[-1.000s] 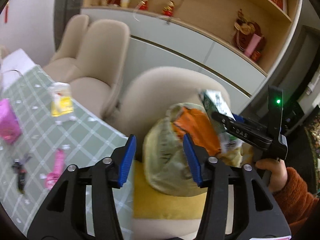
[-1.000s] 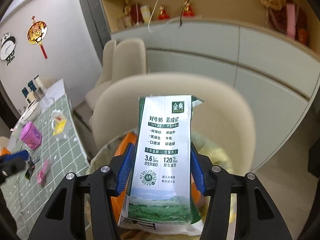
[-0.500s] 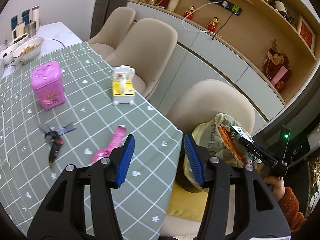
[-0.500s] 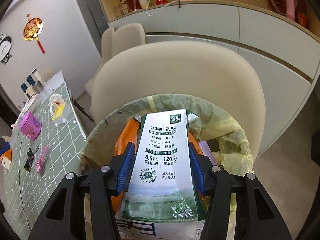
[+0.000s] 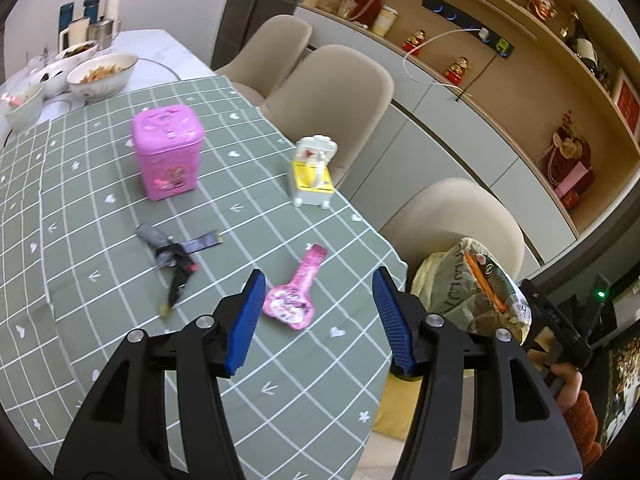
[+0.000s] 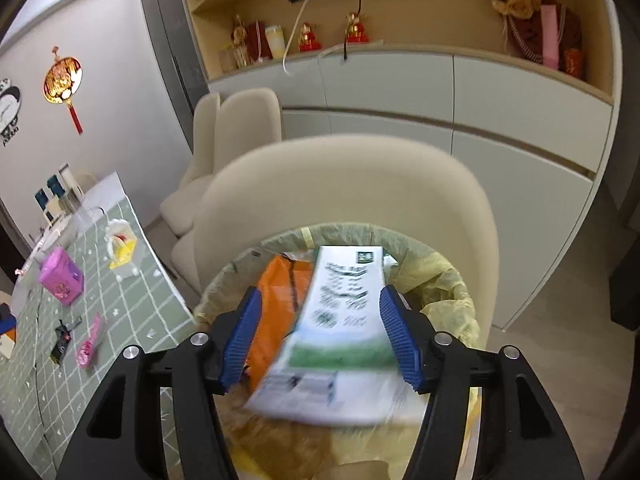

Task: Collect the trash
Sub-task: 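Move both tools back to the table and grasp the grey wrapper with the left tool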

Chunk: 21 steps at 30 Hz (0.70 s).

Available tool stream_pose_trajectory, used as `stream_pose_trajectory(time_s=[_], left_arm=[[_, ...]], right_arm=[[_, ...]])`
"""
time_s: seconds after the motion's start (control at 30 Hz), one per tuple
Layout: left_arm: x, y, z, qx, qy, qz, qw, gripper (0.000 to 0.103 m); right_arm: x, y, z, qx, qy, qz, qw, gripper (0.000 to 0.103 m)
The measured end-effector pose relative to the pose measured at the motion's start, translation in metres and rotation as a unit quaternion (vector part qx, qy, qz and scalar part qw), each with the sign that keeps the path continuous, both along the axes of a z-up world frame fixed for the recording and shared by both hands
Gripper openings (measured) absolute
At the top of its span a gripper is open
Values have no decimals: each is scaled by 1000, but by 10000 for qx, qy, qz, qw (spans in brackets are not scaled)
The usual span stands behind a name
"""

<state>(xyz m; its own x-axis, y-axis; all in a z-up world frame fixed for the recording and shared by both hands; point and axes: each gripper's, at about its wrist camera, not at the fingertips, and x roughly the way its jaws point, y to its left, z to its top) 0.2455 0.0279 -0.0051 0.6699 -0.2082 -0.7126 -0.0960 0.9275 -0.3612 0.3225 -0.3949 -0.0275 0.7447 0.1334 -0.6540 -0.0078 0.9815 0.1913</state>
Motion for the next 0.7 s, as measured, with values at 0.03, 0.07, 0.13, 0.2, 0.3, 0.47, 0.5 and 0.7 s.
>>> stream_pose_trajectory(time_s=[0.03, 0.07, 0.13, 0.2, 0.3, 0.47, 0.5, 0.7], left_arm=[[-2, 4, -1, 12, -10, 25, 10000, 53], [-6, 9, -2, 69, -42, 62, 9999, 53], [-13, 20, -4, 250, -115, 135, 9995, 53], [-19, 31, -8, 405, -139, 216, 9989, 53], [-30, 56, -18, 453, -62, 379, 9982, 53], [-44, 93, -36, 553, 116, 487, 9972, 53], [-45, 98, -40, 539, 155, 468, 9973, 53], [-37, 109, -54, 633, 151, 127, 9978, 53]], right_arm=[[-6, 2, 4, -21, -35, -5, 10000, 58], [-10, 5, 7, -62, -17, -9, 10000, 58], [-19, 12, 12, -131, 71, 4, 9999, 58], [-31, 22, 18, -145, 110, 77, 9998, 58], [-48, 38, 25, -178, 117, 206, 9996, 58], [-73, 73, 32, -25, 53, 380, 9993, 58], [-75, 80, 32, -33, 88, 401, 9992, 58], [-104, 130, 27, -112, 101, 579, 9982, 58]])
